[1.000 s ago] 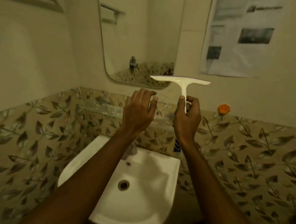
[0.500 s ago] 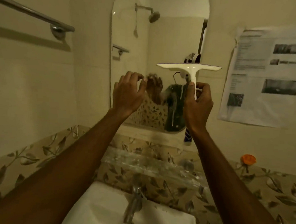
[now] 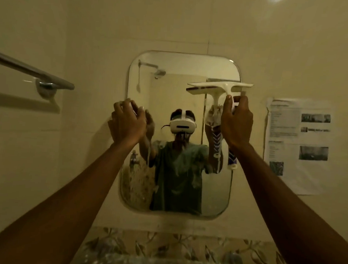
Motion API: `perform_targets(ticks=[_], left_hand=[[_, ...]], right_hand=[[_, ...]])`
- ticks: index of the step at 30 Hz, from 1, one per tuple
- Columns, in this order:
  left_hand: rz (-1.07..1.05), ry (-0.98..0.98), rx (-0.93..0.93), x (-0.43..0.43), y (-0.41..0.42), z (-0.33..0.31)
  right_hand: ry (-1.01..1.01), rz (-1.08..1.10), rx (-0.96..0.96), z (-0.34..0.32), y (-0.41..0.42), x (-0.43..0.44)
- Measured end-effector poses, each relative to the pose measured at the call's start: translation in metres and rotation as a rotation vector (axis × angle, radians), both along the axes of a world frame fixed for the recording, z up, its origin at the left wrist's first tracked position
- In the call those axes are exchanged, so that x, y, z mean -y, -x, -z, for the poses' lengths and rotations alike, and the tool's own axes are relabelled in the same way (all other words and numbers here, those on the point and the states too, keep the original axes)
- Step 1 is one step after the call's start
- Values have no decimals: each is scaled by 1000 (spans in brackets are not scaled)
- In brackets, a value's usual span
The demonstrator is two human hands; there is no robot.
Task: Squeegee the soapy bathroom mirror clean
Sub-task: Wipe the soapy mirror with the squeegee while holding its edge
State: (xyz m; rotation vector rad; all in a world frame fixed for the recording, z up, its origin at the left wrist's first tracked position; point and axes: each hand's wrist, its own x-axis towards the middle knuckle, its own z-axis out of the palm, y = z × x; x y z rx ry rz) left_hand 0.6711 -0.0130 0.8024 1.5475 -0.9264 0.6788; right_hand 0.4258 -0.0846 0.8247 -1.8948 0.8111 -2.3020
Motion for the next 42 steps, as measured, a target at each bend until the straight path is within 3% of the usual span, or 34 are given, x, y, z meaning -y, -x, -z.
perform_targets(ticks=[9,18,31,37,42], left_hand=[[57,77,-124,10,-35,-13],[19,150,163,22,-62,-6],[-23,234,132,27,-60,-8],[-30,245,68,25,-54,-3],[-65,292,29,30,-51,-3]], right_hand=[[51,214,-66,-75,-10,9],[-54,323,-149,-86,-20,20],[-198,273,-221,45,-11,11],[-84,254,-198,-34,0,-8],[-121,314,-265,-104,5,-4]])
